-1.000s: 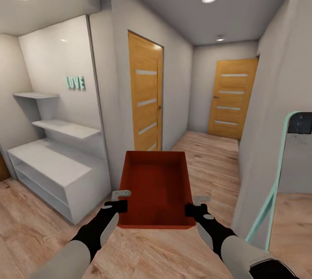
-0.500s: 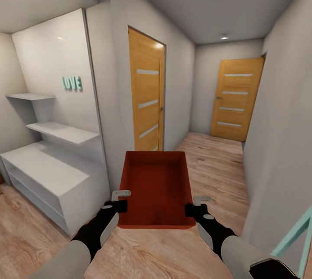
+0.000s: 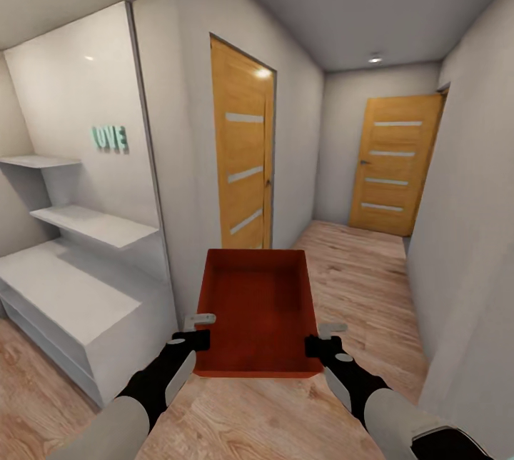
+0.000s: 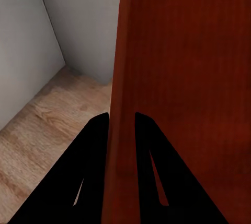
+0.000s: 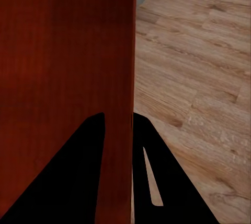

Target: Move the two storage containers from the living room to the garage. In the garage, place one container on the floor and stack the other container on top of it (either order is fine).

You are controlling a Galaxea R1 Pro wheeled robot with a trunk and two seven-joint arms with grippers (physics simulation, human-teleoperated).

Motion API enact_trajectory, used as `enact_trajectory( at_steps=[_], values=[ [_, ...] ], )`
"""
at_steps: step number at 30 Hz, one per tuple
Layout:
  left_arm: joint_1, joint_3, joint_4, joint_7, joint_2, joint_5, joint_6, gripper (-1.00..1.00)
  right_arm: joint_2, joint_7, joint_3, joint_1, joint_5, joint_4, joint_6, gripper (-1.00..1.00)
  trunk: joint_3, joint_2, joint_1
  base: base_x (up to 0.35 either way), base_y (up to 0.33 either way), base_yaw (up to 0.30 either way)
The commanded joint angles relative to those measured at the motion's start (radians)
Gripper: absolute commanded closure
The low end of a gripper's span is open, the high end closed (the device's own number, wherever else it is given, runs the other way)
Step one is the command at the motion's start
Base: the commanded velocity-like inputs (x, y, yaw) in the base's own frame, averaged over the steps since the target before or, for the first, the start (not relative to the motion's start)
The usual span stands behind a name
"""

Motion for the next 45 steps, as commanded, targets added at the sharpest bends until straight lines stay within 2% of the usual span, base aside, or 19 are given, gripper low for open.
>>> enact_trajectory(
  at_steps=[1, 45],
  values=[
    [-0.001, 0.082, -0.003, 0.01, 0.002, 0.046, 0.002, 1.0, 0.0, 0.001, -0.013, -0.001, -0.012, -0.002, -0.002, 1.0, 0.0, -0.001, 0.001, 0.323, 0.073, -0.147],
    [-0.001, 0.082, -0.003, 0.01, 0.002, 0.046, 0.001, 1.0, 0.0, 0.0, -0.013, -0.001, -0.012, -0.002, -0.002, 1.0, 0.0, -0.001, 0.001, 0.323, 0.073, -0.279]
  ],
)
